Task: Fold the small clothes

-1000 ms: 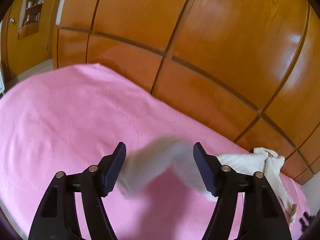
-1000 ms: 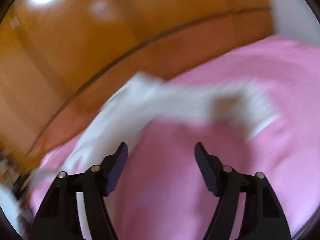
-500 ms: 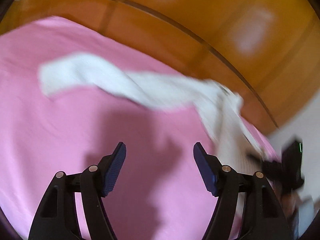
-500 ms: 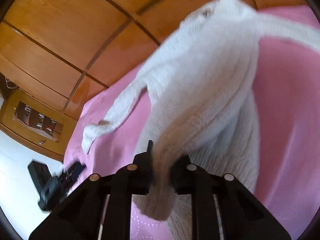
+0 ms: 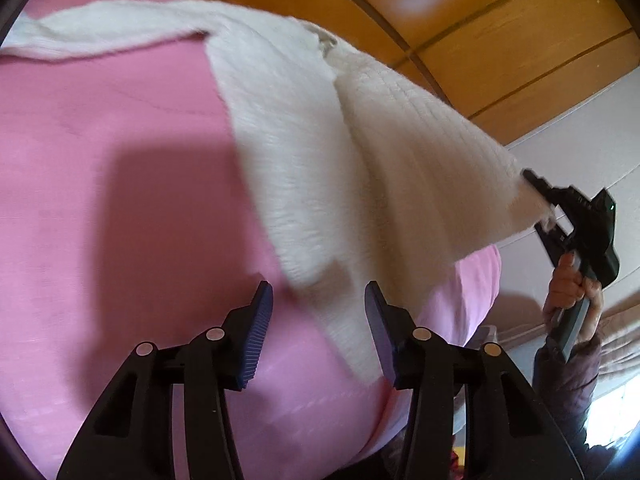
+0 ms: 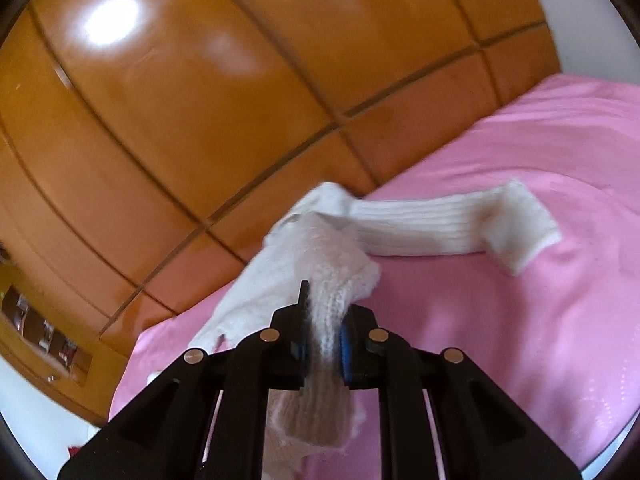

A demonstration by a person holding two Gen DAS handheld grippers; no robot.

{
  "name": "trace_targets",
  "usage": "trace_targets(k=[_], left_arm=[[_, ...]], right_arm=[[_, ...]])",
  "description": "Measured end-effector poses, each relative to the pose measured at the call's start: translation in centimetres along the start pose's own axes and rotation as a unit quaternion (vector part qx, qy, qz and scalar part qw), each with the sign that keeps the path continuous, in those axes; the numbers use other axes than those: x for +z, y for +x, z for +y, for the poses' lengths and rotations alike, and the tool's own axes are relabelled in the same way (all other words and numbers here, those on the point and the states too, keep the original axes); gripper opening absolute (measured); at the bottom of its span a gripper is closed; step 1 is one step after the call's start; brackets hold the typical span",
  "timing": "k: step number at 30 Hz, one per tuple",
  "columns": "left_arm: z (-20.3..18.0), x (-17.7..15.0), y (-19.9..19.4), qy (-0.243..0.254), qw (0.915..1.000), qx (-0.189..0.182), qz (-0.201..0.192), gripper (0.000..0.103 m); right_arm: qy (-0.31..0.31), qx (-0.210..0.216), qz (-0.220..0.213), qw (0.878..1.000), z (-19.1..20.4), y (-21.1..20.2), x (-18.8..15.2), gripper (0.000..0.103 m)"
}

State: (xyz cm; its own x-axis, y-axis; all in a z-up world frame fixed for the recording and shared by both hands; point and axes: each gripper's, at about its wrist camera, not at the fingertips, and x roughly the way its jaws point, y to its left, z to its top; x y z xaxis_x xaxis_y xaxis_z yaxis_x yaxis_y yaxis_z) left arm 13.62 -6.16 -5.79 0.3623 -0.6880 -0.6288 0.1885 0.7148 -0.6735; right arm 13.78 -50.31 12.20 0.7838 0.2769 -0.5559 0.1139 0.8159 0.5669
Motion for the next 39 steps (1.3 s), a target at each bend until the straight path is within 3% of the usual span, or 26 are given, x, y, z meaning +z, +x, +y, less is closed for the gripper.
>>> trace_targets(k=[1,2,3,6,9,13,17,20,22,25,27,31,32,33,34,36,39], left_arm=[[-0.4,0.3,0.4,0.004,1.0,0.003,-0.002,0.046],[-0.7,0.5,0.9,0.009,0.9999,0.008,-0.002,0.039],[-1.1,0.7,1.5,0.016,0.9997,0.019,0.001,0.009],[-1.0,1.9,0.9,0.013,0.9991,0.037,-0.015,0.007],[-1.2,2.9,-3.2,0.026,0.9974,0.039,-0.054,0.006],[0.3,4.3,-11.4,0.036,0.991,0.057,-0.115,0.005],[2.0,3.7,-18.2,0.017,0.9839,0.077,-0.16,0.005],[3.2,1.2,-20.6,0.015,0.9826,0.099,-0.157,0.005],[4.6,-1.3,-20.7,0.012,0.9839,0.119,-0.133,0.005],[5.7,-4.4,-18.7,-0.015,0.9872,0.129,-0.093,0.005],[6.8,-6.0,-16.7,-0.023,0.9847,0.156,-0.075,0.005],[8.8,-6.4,-14.9,-0.059,0.9774,0.192,-0.067,0.004],[9.3,-5.8,-15.2,-0.07,0.9767,0.19,-0.07,0.005],[9.8,-5.3,-15.9,-0.084,0.9761,0.183,-0.081,0.015],[10.5,-5.0,-17.0,-0.093,0.9746,0.182,-0.09,0.035],[11.4,-4.2,-18.9,-0.116,0.9654,0.196,-0.127,0.058],[13.5,-3.0,-21.0,-0.158,0.947,0.225,-0.167,0.058]], right_arm=[[0.003,-0.007,0.004,1.0,-0.4,0.2,0.1,0.011],[0.003,-0.011,0.008,1.0,-0.8,0.5,0.1,0.011],[0.003,-0.013,0.013,1.0,-1.0,0.6,0.1,0.011],[-0.008,-0.015,0.021,1.0,-0.8,0.4,-0.1,0.011],[-0.021,-0.004,0.015,1.0,0.1,-0.2,0.6,0.011],[-0.05,0.024,0.003,0.998,2.1,-2.9,0.4,0.009],[-0.085,0.055,0.019,0.995,4.2,-4.8,-2.7,0.007],[-0.104,0.053,0.057,0.992,4.3,-4.8,-6.7,0.006],[-0.102,0.035,0.093,0.99,3.2,-4.0,-9.9,0.006],[-0.071,-0.005,0.153,0.986,-0.3,-2.6,-14.7,0.006],[-0.042,-0.034,0.18,0.982,-2.8,-2.0,-16.9,0.006],[-0.031,-0.076,0.193,0.978,-5.1,-1.6,-18.2,0.006],[-0.035,-0.08,0.191,0.978,-5.0,-1.5,-17.9,0.007],[-0.05,-0.089,0.182,0.978,-4.4,-1.6,-17.2,0.012],[-0.062,-0.098,0.166,0.979,-3.8,-2.0,-16.6,0.015],[-0.085,-0.11,0.136,0.981,-2.4,-2.3,-16.0,0.044],[-0.105,-0.084,0.113,0.984,0.3,-1.3,-15.2,0.05]])
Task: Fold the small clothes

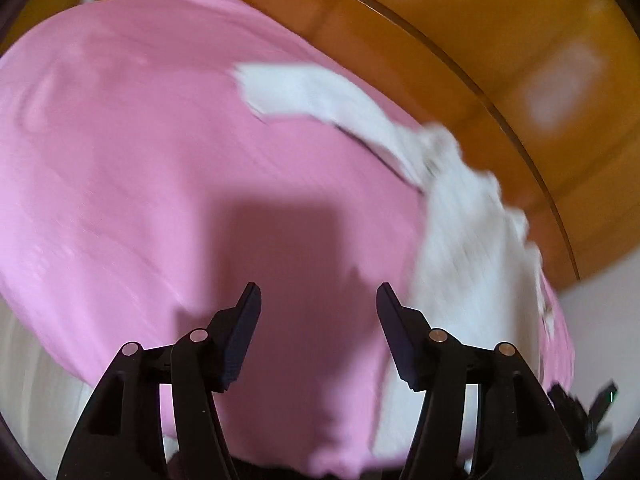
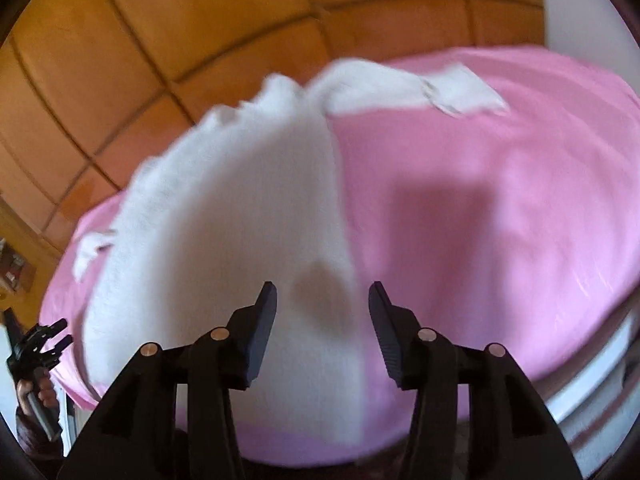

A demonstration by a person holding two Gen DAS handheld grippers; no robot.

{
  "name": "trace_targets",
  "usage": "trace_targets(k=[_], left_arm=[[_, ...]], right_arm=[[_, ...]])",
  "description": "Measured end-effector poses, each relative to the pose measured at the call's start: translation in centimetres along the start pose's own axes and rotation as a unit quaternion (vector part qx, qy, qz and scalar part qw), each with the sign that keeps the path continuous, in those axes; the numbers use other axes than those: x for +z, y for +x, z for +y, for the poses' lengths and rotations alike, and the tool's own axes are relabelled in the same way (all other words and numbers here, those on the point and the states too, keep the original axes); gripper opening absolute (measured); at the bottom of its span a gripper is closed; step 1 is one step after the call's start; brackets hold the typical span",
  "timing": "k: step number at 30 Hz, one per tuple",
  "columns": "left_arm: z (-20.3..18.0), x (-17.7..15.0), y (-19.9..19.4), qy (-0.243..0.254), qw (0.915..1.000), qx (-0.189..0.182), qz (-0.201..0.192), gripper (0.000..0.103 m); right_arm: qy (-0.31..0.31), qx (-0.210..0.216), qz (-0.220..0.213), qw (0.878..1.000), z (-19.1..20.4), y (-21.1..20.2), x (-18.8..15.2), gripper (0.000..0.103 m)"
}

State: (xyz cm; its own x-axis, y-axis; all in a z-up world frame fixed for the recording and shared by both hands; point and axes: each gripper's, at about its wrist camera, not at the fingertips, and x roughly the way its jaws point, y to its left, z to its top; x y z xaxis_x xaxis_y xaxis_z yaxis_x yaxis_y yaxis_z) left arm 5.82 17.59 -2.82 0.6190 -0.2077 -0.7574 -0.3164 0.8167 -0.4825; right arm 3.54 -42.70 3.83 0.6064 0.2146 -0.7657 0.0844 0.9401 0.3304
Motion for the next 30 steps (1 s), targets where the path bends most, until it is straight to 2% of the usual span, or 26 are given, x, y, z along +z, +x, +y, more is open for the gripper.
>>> trace_targets(k=[2,5,11,17,19,20,21,22,23,24,27,30], left_arm=[[1.5,1.7,-0.1,-0.03,0.999,0.025,-0.023,0.058],[3.0,4.1,0.2,-0.059,0.9969,0.039,-0.034,0.058],[6.0,9.0,1.4,-0.121,0.9917,0.012,-0.041,0.06],[6.5,13.3,6.2,-0.167,0.9857,-0.015,-0.018,0.06],[5.9,14.6,7.8,-0.163,0.9863,-0.022,-0.012,0.06],[5.4,15.2,8.3,-0.159,0.9871,-0.014,-0.019,0.06],[4.9,15.9,8.8,-0.145,0.9892,-0.015,-0.021,0.051],[4.5,16.5,9.2,-0.128,0.9916,-0.013,-0.017,0.02],[4.0,17.2,9.5,-0.104,0.9945,0.004,-0.012,0.008],[3.8,17.6,9.3,-0.094,0.9952,0.017,-0.018,0.006],[3.9,20.2,6.1,-0.059,0.9932,0.063,-0.078,0.005],[5.0,23.3,1.3,-0.043,0.9806,0.122,-0.147,0.005]], right_arm=[[-0.019,0.016,0.004,1.0,2.4,1.6,0.7,0.054],[-0.049,0.05,0.027,0.997,6.7,4.8,1.0,0.054],[-0.116,0.096,0.061,0.987,14.3,9.2,-0.6,0.058],[-0.156,0.101,0.073,0.98,17.0,10.8,-2.2,0.065],[-0.156,0.098,0.074,0.98,17.0,11.1,-2.4,0.067],[-0.155,0.097,0.076,0.98,17.0,11.3,-2.5,0.068],[-0.155,0.096,0.077,0.98,17.0,11.5,-2.5,0.068],[-0.154,0.094,0.077,0.981,17.0,11.6,-2.6,0.068],[-0.154,0.092,0.077,0.981,17.1,11.6,-2.6,0.069],[-0.154,0.091,0.078,0.981,17.1,11.7,-2.7,0.07],[-0.153,0.089,0.08,0.981,17.4,12.0,-2.7,0.071],[-0.149,0.091,0.081,0.981,17.4,12.3,-2.6,0.071]])
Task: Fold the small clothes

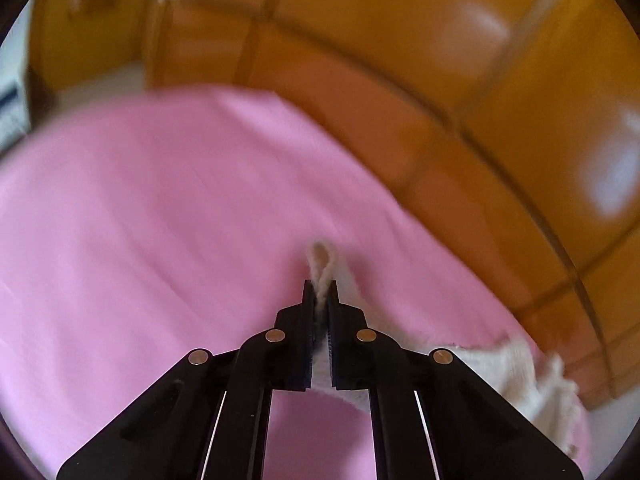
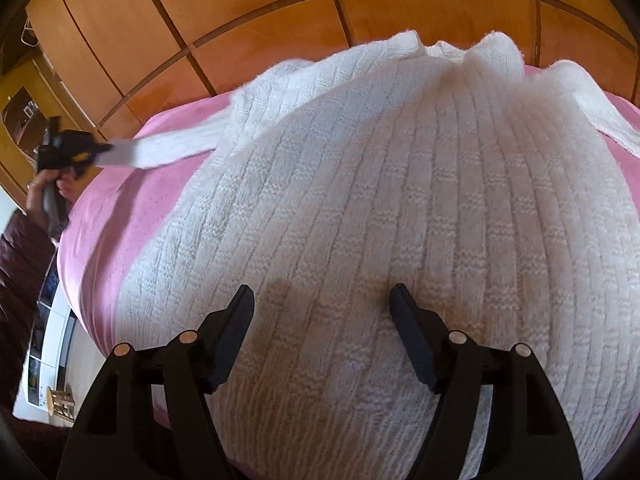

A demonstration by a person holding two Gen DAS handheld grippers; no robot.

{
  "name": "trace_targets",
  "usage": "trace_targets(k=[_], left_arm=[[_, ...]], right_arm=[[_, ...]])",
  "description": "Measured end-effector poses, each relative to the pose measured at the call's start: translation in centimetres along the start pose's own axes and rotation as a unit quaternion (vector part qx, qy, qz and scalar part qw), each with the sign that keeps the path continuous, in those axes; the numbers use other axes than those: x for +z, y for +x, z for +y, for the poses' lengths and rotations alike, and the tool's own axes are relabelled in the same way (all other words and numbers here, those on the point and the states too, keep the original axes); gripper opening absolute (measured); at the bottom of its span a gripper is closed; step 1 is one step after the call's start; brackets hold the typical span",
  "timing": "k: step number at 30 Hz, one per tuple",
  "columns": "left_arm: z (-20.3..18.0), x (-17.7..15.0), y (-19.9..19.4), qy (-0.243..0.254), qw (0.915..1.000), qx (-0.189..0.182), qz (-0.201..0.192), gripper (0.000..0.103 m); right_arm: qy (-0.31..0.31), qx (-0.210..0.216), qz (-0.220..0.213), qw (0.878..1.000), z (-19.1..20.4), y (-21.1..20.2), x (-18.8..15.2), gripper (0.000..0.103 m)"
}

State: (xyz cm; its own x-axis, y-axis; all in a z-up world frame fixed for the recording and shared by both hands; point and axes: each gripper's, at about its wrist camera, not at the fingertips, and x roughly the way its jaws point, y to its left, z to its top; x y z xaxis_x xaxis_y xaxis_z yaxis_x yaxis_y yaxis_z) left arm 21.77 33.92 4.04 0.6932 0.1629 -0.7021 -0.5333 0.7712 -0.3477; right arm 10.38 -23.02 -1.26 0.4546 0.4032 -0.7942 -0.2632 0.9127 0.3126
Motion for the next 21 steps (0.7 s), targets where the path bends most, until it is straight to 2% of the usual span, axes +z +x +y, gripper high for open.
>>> trace_targets(k=[2,5,8,10,12,13,14,15,16,17,19,21], left_arm=[[2.0,2.8,-2.0,0.005,0.9976,0.051,-0.046,0.004],[4.8,4.8,-3.3,0.0,0.9914,0.107,-0.075,0.004],[6.2,4.4,-2.4,0.013,0.9899,0.129,-0.059,0.004],[6.1,3.1,-1.2,0.014,0.9929,0.114,-0.03,0.005],[5.9,1.0,-0.4,0.0,0.9959,0.09,-0.008,0.005],[5.8,0.1,-0.4,-0.001,0.997,0.077,0.006,0.011],[5.8,-0.5,-0.2,-0.003,0.9981,0.057,0.025,0.018],[5.5,-1.8,-0.4,-0.006,0.9986,0.026,0.045,0.034],[5.2,-2.7,-0.3,-0.007,0.9985,0.001,0.054,0.045],[4.5,-4.2,-0.9,0.001,0.9972,-0.037,0.065,0.046],[3.1,-6.7,-1.8,0.028,0.9914,-0.087,0.093,0.046],[1.3,-10.7,-3.4,0.061,0.976,-0.158,0.137,0.046]], right_arm=[[0.0,-0.001,-0.002,1.0,-0.2,0.1,0.0,0.073],[-0.006,-0.006,-0.005,1.0,0.1,0.4,0.0,0.076],[-0.013,-0.013,-0.006,1.0,0.7,0.7,0.0,0.08],[-0.021,-0.018,-0.005,1.0,1.2,0.8,-0.1,0.081],[-0.026,-0.023,-0.003,0.999,1.4,0.9,-0.1,0.082],[-0.028,-0.026,-0.002,0.999,1.6,1.0,-0.1,0.082],[-0.028,-0.026,-0.003,0.999,1.6,1.0,0.0,0.082],[-0.027,-0.025,-0.003,0.999,1.6,1.0,0.0,0.082],[-0.026,-0.025,-0.004,0.999,1.7,1.0,0.0,0.082],[-0.027,-0.025,-0.005,0.999,1.7,0.9,-0.1,0.082],[-0.028,-0.022,-0.004,0.999,1.4,0.5,-0.1,0.081],[-0.018,-0.023,-0.007,1.0,0.3,-0.5,-0.2,0.081]])
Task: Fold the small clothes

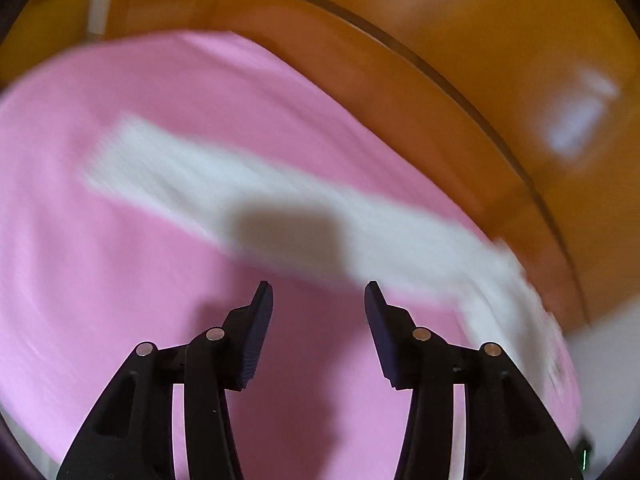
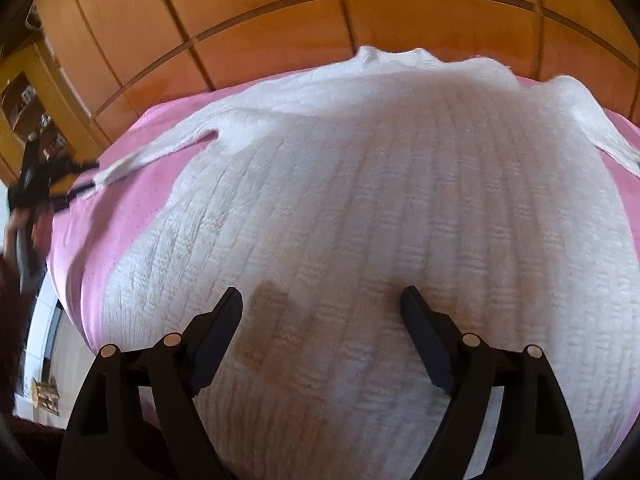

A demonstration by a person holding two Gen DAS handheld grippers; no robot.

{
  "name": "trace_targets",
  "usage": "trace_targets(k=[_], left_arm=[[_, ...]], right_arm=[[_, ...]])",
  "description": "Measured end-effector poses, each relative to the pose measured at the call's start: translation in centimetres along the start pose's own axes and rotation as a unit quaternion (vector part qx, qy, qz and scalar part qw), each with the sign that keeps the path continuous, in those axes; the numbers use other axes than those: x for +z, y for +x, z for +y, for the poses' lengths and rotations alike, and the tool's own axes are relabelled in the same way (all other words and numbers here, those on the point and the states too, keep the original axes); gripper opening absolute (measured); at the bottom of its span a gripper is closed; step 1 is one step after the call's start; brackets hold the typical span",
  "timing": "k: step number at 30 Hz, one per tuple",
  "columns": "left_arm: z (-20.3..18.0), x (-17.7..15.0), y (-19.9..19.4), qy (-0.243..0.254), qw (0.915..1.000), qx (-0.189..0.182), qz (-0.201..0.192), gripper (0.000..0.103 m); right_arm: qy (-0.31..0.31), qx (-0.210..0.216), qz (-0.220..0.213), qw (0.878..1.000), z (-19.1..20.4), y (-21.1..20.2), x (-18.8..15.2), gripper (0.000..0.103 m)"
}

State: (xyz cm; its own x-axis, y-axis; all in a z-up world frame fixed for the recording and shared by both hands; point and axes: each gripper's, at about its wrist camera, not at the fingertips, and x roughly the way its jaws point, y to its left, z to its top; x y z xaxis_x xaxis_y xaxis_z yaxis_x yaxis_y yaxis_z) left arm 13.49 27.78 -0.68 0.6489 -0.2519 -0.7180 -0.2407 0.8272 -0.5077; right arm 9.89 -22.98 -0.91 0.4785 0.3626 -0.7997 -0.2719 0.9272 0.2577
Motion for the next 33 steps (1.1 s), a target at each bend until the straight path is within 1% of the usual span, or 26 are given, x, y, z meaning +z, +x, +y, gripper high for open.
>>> trace_targets(k=[2,3,4,6,7,10,12,13,15,16,17,18,19,20,22,24,26,28,30,31,33], left_arm=[[-2.0,-3.2,-0.1,0.029,0.9975,-0.056,0.032,0.046],[-2.7,-4.4,-0.2,0.037,0.9953,-0.077,0.044,0.046],[-3.6,-6.2,-0.2,0.044,0.9914,-0.104,0.066,0.048],[-4.8,-9.4,-0.2,0.051,0.9835,-0.141,0.102,0.052],[-5.2,-10.4,-0.1,0.054,0.9807,-0.149,0.114,0.052],[-6.6,-14.5,-0.7,0.071,0.972,-0.167,0.149,0.052],[-7.1,-16.1,-0.7,0.08,0.9688,-0.164,0.167,0.053],[-7.6,-16.8,-0.8,0.088,0.9691,-0.158,0.168,0.053],[-7.8,-17.9,-1.2,0.095,0.9713,-0.153,0.156,0.053],[-7.9,-18.1,-1.3,0.092,0.9717,-0.155,0.153,0.04],[-8.5,-18.4,-0.8,0.091,0.97,-0.162,0.157,0.028],[-8.8,-18.5,-0.8,0.096,0.969,-0.163,0.159,0.011],[-9.3,-18.6,-1.1,0.109,0.9705,-0.155,0.149,0.007],[-9.8,-18.5,-1.5,0.119,0.9704,-0.153,0.144,0.006],[-10.8,-17.6,-2.5,0.127,0.9698,-0.165,0.127,0.005],[-11.8,-16.6,-3.9,0.133,0.9681,-0.184,0.105,0.005],[-12.2,-16.0,-6.5,0.139,0.9645,-0.207,0.088,0.004],[-12.5,-16.5,-7.7,0.144,0.964,-0.207,0.084,0.004],[-11.8,-17.3,-8.4,0.147,0.9658,-0.194,0.089,0.004],[-11.1,-17.9,-8.3,0.145,0.968,-0.181,0.096,0.004],[-9.6,-19.0,-7.3,0.117,0.972,-0.167,0.117,0.004]], right_arm=[[0.019,-0.019,-0.014,1.0,-1.9,-1.6,0.0,0.081],[0.029,-0.033,-0.02,0.999,-3.1,-2.4,-0.1,0.081],[0.038,-0.043,-0.025,0.998,-4.0,-3.1,-0.2,0.081],[0.062,-0.073,-0.034,0.995,-6.7,-4.7,-0.6,0.081],[0.078,-0.097,-0.037,0.991,-8.5,-5.8,-1.1,0.081],[0.125,-0.136,-0.036,0.982,-13.0,-8.2,-3.0,0.081],[0.155,-0.128,-0.024,0.979,-15.2,-9.2,-4.8,0.081],[0.162,-0.117,-0.017,0.98,-15.6,-9.3,-5.5,0.081],[0.172,-0.087,0.0,0.981,-15.8,-9.0,-6.8,0.077],[0.166,-0.083,-0.001,0.983,-15.3,-9.0,-7.4,0.074],[0.159,-0.085,-0.003,0.984,-14.8,-9.0,-7.4,0.061],[0.151,-0.086,-0.002,0.985,-14.3,-9.0,-7.5,0.045],[0.147,-0.081,-0.002,0.986,-14.0,-9.0,-7.4,0.033],[0.142,-0.067,0.001,0.988,-13.7,-9.0,-7.1,0.013],[0.136,-0.051,-0.001,0.989,-13.1,-9.5,-6.5,0.012],[0.126,-0.033,-0.026,0.991,-12.2,-11.4,-5.7,0.011],[0.121,-0.01,-0.057,0.991,-11.7,-14.2,-4.9,0.011],[0.112,0.006,-0.08,0.991,-11.2,-16.8,-4.6,0.011],[0.101,0.01,-0.077,0.992,-11.0,-17.9,-4.8,0.01],[0.095,0.006,-0.065,0.993,-10.8,-18.0,-5.5,0.01],[0.091,-0.007,-0.036,0.995,-11.0,-17.1,-7.0,0.01]])
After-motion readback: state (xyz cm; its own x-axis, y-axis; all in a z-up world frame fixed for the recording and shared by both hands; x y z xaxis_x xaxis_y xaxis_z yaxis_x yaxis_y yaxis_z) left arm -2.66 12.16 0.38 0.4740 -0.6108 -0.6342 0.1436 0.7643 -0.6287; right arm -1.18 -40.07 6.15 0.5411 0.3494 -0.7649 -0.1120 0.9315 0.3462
